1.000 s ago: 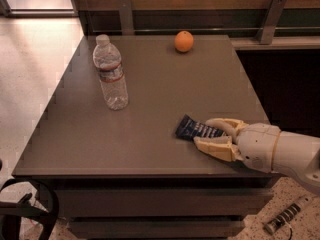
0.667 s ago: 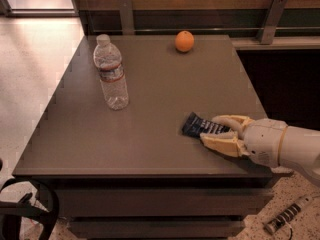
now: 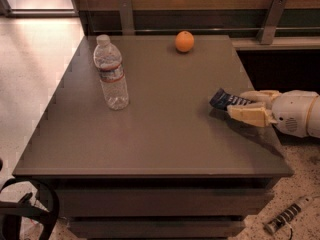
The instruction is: Move rxbar blueberry near orange
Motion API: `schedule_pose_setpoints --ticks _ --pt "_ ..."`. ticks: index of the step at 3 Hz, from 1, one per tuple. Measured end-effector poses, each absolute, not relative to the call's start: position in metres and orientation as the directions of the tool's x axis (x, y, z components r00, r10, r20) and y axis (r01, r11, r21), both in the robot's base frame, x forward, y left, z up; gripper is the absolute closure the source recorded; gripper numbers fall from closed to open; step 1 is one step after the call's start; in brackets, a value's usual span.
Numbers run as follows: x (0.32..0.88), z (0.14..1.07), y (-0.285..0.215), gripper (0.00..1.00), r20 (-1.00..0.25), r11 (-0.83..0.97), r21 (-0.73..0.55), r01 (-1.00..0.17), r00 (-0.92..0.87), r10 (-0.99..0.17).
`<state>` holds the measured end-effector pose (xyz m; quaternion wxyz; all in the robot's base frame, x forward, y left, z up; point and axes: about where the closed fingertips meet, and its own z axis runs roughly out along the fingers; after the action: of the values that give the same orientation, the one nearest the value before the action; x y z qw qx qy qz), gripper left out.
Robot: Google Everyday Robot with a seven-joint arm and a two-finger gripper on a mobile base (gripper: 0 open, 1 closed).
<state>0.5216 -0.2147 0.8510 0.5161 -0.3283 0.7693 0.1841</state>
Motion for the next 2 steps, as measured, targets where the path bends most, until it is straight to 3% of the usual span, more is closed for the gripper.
schedule_pose_setpoints --ticks 2 --pt "0.613 0.875 -0.289 1.0 -0.919 0.8 -0.08 -0.595 -0.266 -0.29"
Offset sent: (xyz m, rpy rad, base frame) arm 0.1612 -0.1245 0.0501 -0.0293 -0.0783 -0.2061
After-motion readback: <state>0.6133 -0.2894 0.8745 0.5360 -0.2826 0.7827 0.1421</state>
